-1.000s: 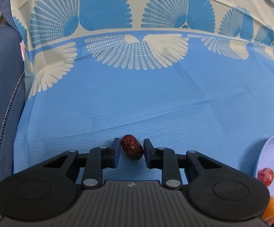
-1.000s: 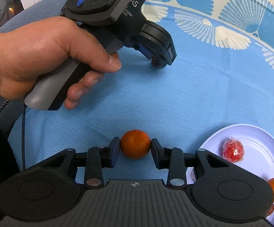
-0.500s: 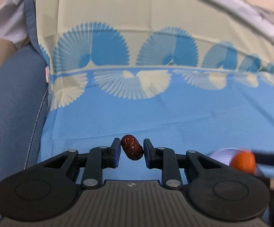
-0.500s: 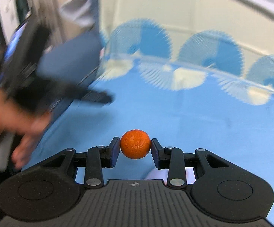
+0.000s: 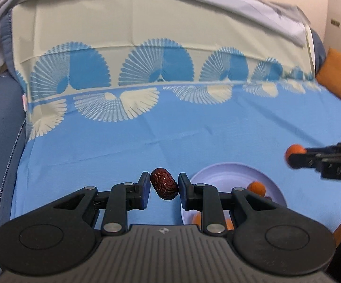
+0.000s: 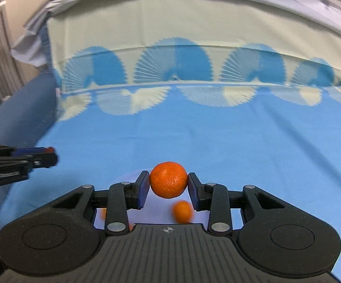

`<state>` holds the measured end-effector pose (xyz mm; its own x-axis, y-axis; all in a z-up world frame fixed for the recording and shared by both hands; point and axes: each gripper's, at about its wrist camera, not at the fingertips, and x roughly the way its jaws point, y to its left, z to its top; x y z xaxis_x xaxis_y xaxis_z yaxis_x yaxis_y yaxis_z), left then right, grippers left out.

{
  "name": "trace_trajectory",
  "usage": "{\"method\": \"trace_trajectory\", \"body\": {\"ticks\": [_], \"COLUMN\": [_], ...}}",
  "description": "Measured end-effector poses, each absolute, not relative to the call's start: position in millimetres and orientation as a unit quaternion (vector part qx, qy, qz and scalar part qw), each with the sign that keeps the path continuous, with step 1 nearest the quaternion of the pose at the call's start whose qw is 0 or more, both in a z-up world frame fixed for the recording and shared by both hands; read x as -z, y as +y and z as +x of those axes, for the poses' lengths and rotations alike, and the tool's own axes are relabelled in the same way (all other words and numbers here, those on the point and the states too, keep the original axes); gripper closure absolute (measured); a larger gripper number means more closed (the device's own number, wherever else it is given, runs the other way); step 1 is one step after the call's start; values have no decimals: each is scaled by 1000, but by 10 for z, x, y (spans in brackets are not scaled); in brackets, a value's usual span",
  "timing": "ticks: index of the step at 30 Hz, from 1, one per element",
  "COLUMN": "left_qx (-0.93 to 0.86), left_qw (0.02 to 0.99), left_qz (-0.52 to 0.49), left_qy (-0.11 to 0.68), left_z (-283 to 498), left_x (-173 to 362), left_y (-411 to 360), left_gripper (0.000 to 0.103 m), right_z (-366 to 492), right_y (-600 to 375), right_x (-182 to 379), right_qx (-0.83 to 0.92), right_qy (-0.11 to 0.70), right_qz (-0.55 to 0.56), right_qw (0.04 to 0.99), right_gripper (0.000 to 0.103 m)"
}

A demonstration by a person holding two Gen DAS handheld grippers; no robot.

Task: Organize fruits
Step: 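Carry the tangerine with the right tool while the left carries the date over the plate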

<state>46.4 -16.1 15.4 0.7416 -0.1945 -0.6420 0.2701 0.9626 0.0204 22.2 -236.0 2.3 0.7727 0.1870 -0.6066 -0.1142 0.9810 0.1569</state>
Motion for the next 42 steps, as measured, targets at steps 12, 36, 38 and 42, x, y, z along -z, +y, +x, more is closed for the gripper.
{"method": "trace_trajectory", "body": {"ticks": [12, 36, 38, 42], "left_qx": [192, 220, 222, 223], "left_qw": [916, 897, 897, 897], "left_qz": [71, 134, 136, 137], "left_qy": [346, 358, 358, 357], "left_z": [458, 473, 470, 473], "left_x": [47, 349, 355, 354], "left_y": [-450, -846, -856, -863], "left_gripper": [75, 75, 75, 75], "right_z": [209, 373, 371, 362], "right_y": [-2467, -2187, -2177, -2173], "right_x": [91, 211, 216, 235], "right_qx": [-76, -98, -99, -99], "right_qy": [340, 370, 370, 371], "right_qz": [49, 13, 11, 9], "right_qw": [936, 924, 924, 923], "right_gripper": [66, 66, 66, 66]}}
